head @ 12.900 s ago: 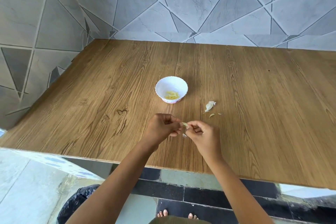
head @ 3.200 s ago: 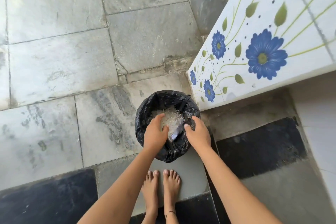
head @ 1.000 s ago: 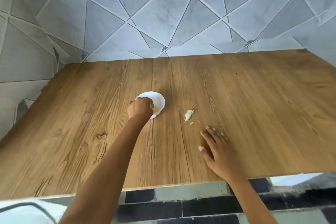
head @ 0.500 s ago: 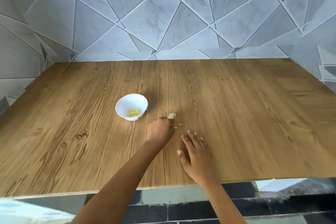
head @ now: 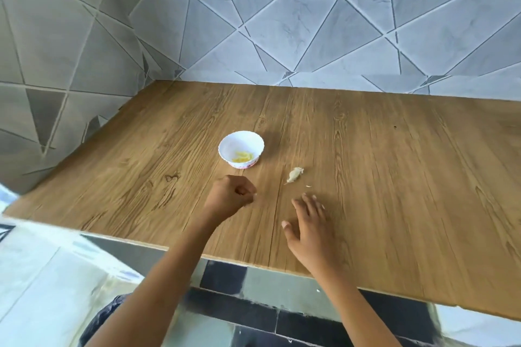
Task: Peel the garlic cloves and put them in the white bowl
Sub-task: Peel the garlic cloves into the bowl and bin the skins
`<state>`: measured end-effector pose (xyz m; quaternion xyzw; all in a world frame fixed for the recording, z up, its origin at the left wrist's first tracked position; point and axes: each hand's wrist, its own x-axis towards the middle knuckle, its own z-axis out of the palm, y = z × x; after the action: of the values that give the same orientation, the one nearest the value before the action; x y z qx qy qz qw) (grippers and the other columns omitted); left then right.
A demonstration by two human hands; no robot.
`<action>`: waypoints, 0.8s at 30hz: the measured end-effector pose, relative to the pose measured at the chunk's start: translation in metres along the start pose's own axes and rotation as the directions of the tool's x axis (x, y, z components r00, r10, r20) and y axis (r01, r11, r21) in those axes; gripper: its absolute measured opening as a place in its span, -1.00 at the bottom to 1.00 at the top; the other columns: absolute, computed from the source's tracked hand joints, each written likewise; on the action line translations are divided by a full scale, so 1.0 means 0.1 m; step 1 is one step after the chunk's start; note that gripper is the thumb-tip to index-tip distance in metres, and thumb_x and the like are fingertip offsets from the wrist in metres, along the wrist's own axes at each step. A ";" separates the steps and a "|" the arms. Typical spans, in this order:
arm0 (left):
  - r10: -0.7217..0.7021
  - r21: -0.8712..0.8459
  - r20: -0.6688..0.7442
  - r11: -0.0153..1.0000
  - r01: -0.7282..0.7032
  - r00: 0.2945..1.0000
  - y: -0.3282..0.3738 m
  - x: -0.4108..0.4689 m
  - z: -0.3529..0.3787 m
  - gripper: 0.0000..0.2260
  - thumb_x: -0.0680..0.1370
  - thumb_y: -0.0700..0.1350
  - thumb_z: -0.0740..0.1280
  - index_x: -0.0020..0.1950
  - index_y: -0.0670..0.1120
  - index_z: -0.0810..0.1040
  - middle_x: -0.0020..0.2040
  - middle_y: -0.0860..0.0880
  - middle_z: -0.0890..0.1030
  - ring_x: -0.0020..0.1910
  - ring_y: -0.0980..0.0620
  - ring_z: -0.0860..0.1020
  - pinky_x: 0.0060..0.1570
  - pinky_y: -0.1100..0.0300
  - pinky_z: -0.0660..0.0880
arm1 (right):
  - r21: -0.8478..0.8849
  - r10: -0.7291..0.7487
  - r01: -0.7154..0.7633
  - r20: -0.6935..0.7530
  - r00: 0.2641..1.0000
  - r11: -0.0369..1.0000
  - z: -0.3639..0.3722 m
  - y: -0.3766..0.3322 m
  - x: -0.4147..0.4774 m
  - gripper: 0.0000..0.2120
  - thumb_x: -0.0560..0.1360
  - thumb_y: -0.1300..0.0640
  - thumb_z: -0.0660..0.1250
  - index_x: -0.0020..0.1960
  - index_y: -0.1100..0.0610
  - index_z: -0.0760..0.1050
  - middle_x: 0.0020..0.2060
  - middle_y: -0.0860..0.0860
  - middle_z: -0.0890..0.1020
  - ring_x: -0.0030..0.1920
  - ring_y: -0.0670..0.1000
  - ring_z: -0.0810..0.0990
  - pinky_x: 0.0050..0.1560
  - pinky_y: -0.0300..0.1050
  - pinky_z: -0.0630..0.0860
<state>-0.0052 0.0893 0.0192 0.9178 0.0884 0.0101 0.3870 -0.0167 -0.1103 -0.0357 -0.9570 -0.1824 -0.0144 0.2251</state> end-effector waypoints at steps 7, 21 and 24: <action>-0.122 0.060 0.147 0.992 0.115 0.981 -0.11 -0.13 -0.10 -0.95 0.44 -0.25 0.42 -0.20 -0.14 0.66 -0.30 -0.02 0.65 -0.31 0.12 0.59 -0.21 0.30 0.53 | -0.029 -0.030 0.030 -0.004 1.000 0.999 0.22 -0.22 0.13 -0.48 0.60 -0.08 0.11 0.49 0.12 0.22 0.50 0.12 0.19 0.52 0.13 0.07 0.44 -0.04 -0.16; -0.150 0.476 0.122 0.876 0.075 0.981 -0.05 0.08 0.10 -0.91 0.46 -0.14 0.39 -0.06 -0.08 0.63 -0.05 0.00 0.61 -0.02 -0.02 0.59 -0.07 0.10 0.57 | -0.099 -0.021 0.012 -0.091 0.996 0.995 0.28 -0.21 0.12 -0.47 0.52 -0.13 0.02 0.28 0.15 0.49 0.32 0.15 0.48 0.37 0.17 0.40 0.39 0.08 0.12; -0.105 0.254 0.157 0.965 0.062 0.982 -0.11 0.03 0.03 -0.95 0.42 -0.19 0.45 -0.14 -0.13 0.67 -0.14 -0.02 0.65 -0.12 0.01 0.63 -0.09 0.16 0.60 | 0.127 -0.040 0.060 -0.160 0.986 0.990 0.24 -0.21 0.11 -0.67 0.54 0.03 0.25 0.23 0.16 0.53 0.24 0.10 0.55 0.30 0.12 0.47 0.37 0.10 0.32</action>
<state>-0.0035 0.0952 0.0090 0.9518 0.0946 -0.0954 0.2757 -0.0155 -0.0782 -0.0473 -0.9311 -0.1885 -0.0835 0.3009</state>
